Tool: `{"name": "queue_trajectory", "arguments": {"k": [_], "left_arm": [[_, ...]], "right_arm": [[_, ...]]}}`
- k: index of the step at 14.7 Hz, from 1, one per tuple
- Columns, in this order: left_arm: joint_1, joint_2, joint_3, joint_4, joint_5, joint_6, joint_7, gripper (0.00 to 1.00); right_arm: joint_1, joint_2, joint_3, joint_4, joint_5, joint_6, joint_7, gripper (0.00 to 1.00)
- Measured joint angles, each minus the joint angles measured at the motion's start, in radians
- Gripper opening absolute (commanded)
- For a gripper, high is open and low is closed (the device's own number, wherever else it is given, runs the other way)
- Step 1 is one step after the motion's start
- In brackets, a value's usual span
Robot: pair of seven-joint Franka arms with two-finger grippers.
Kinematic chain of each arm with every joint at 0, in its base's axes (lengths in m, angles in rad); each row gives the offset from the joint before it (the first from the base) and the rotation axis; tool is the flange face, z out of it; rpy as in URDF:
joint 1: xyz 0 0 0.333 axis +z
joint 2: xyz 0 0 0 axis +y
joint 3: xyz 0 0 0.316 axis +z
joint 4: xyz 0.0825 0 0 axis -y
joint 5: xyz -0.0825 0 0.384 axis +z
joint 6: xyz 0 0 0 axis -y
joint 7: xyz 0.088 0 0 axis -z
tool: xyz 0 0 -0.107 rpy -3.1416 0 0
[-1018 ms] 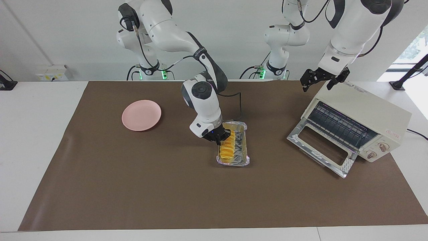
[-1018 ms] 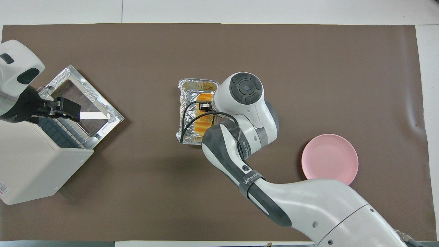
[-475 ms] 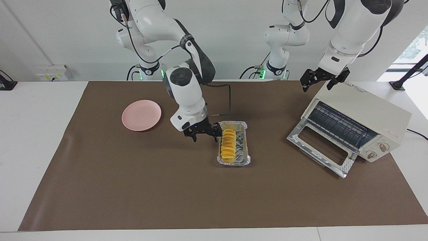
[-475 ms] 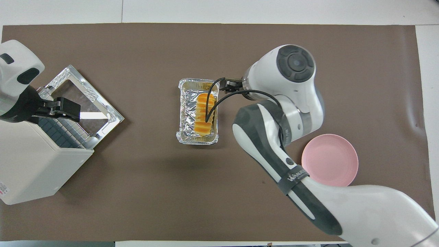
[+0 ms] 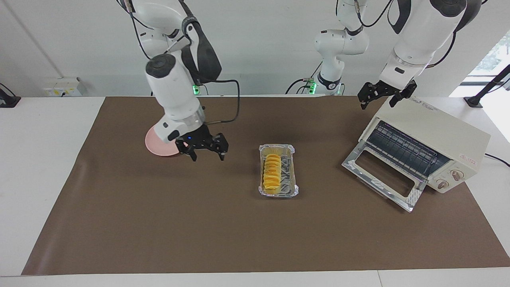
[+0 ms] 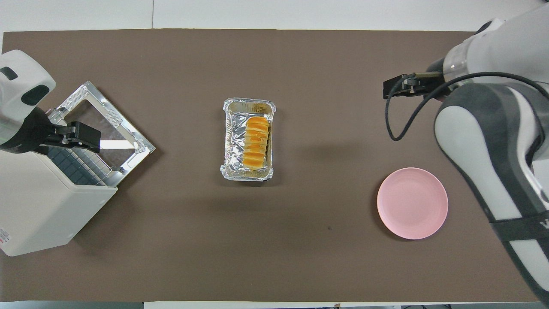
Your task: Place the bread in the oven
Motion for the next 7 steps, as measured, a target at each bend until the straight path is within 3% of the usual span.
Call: {"name": "queue_trajectory", "arguments": {"k": [7], "left_arm": [[0.0,0.0,0.0,0.0,0.0,0.0,0.0,1.0]], "right_arm": [[-0.132,-0.093,-0.005,0.0,-0.035,-0.224,-0.212,1.0]]}}
